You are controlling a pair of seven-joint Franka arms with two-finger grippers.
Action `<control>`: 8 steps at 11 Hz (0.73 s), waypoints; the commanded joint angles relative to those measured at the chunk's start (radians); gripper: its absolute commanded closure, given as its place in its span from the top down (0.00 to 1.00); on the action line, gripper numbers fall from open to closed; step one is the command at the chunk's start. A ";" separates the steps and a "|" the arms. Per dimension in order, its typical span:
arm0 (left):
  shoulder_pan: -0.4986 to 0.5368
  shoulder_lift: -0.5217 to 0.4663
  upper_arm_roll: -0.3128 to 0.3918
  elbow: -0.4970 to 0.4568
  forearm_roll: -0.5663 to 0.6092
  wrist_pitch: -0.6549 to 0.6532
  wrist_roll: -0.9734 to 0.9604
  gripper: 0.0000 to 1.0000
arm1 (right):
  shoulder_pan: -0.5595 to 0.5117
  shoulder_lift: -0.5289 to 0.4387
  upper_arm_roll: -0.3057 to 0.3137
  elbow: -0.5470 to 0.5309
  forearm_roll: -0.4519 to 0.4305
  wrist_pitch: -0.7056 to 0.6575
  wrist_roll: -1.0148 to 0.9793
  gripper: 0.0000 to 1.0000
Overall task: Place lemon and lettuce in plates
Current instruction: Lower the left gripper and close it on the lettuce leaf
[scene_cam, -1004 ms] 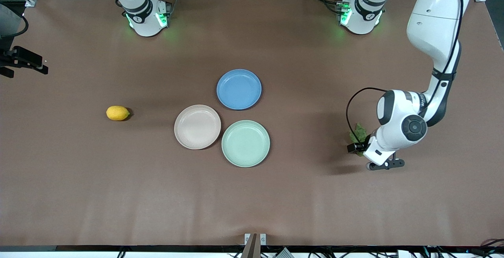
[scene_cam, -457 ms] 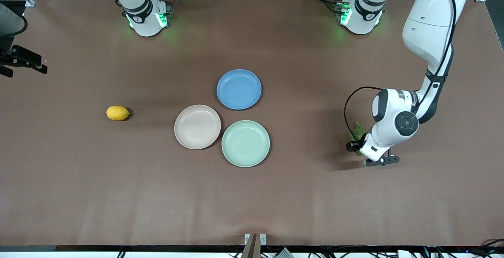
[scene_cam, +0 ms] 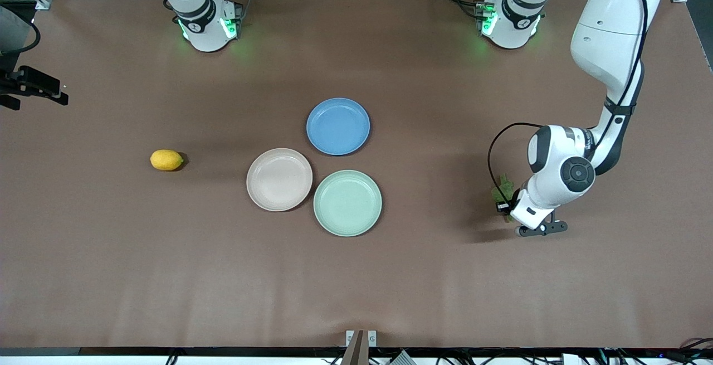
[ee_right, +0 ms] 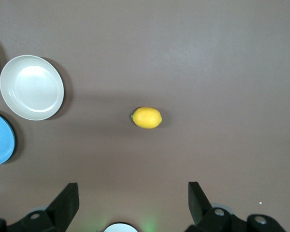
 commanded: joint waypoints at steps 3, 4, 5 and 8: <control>-0.040 -0.033 0.001 0.112 0.032 -0.179 -0.025 0.00 | -0.034 -0.009 0.003 -0.039 0.008 0.003 -0.006 1.00; -0.055 -0.050 0.001 0.115 0.031 -0.188 -0.043 0.00 | -0.036 -0.006 0.003 -0.039 0.007 0.003 -0.006 1.00; -0.081 -0.057 0.001 0.123 0.032 -0.189 -0.104 0.00 | -0.033 -0.006 0.003 -0.040 0.008 0.004 -0.006 1.00; -0.185 -0.057 0.012 0.164 0.031 -0.210 -0.273 0.00 | -0.019 -0.009 0.009 -0.042 0.007 0.004 -0.005 1.00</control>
